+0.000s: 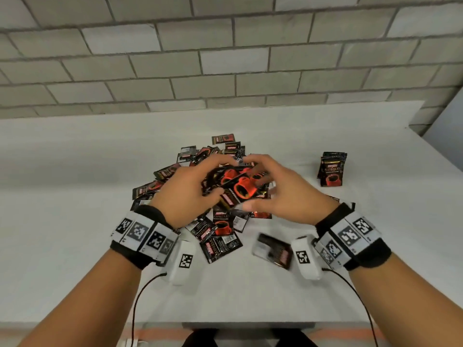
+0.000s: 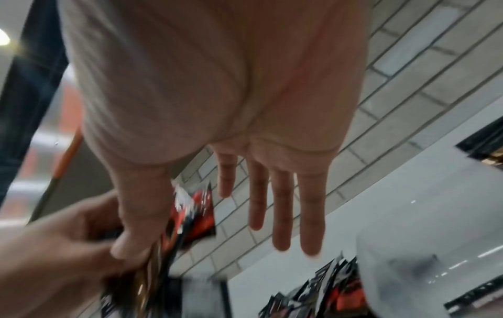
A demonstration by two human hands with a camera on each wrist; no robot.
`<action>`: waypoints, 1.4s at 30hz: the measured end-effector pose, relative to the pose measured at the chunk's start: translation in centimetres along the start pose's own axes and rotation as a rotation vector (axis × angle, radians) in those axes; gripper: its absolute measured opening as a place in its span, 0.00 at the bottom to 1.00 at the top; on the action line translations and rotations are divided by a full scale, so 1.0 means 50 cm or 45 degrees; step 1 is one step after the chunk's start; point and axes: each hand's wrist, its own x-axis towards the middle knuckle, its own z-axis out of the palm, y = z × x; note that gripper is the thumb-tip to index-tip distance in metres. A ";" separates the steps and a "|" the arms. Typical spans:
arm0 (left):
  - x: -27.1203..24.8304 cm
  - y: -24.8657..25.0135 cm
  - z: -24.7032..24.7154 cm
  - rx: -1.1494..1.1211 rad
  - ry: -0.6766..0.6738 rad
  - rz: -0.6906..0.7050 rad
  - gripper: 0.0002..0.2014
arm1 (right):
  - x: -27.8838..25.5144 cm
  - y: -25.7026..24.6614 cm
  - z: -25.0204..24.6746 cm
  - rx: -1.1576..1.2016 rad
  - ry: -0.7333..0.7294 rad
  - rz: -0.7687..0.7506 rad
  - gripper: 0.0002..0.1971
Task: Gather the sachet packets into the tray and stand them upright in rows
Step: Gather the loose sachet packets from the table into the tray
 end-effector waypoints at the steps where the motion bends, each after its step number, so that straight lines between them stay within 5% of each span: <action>1: 0.001 0.012 0.004 -0.063 -0.008 0.045 0.30 | 0.003 -0.005 0.014 0.054 -0.048 -0.036 0.43; 10: 0.021 -0.001 0.076 -0.221 -0.145 -0.146 0.36 | -0.004 0.019 0.048 0.287 0.195 0.015 0.18; 14: 0.020 -0.023 0.090 -0.113 -0.039 -0.121 0.45 | -0.035 0.051 -0.065 0.206 0.599 0.115 0.13; 18: -0.009 -0.056 0.086 0.284 -0.433 -0.204 0.38 | -0.064 0.102 -0.180 -0.059 0.826 0.335 0.16; 21: -0.041 -0.070 0.108 0.388 -0.692 -0.330 0.44 | -0.059 0.134 -0.177 -0.239 0.619 0.510 0.23; 25: -0.069 -0.076 0.140 0.524 -0.753 -0.387 0.51 | -0.062 0.153 -0.138 -0.310 0.292 0.594 0.40; 30: -0.066 -0.089 0.140 0.573 -0.756 -0.332 0.38 | -0.113 0.101 -0.120 -0.691 0.189 0.307 0.30; 35: -0.059 -0.100 0.138 0.578 -0.687 -0.257 0.30 | -0.220 0.017 -0.071 -0.920 -0.720 0.333 0.32; 38: -0.057 -0.098 0.142 0.608 -0.654 -0.252 0.30 | -0.275 0.040 -0.023 -1.140 -1.070 0.340 0.40; 40: -0.056 -0.096 0.143 0.636 -0.644 -0.246 0.28 | -0.294 0.059 -0.006 -1.204 -1.119 0.338 0.43; 42: -0.054 -0.095 0.143 0.657 -0.633 -0.244 0.25 | -0.297 0.064 -0.005 -1.207 -1.053 0.340 0.35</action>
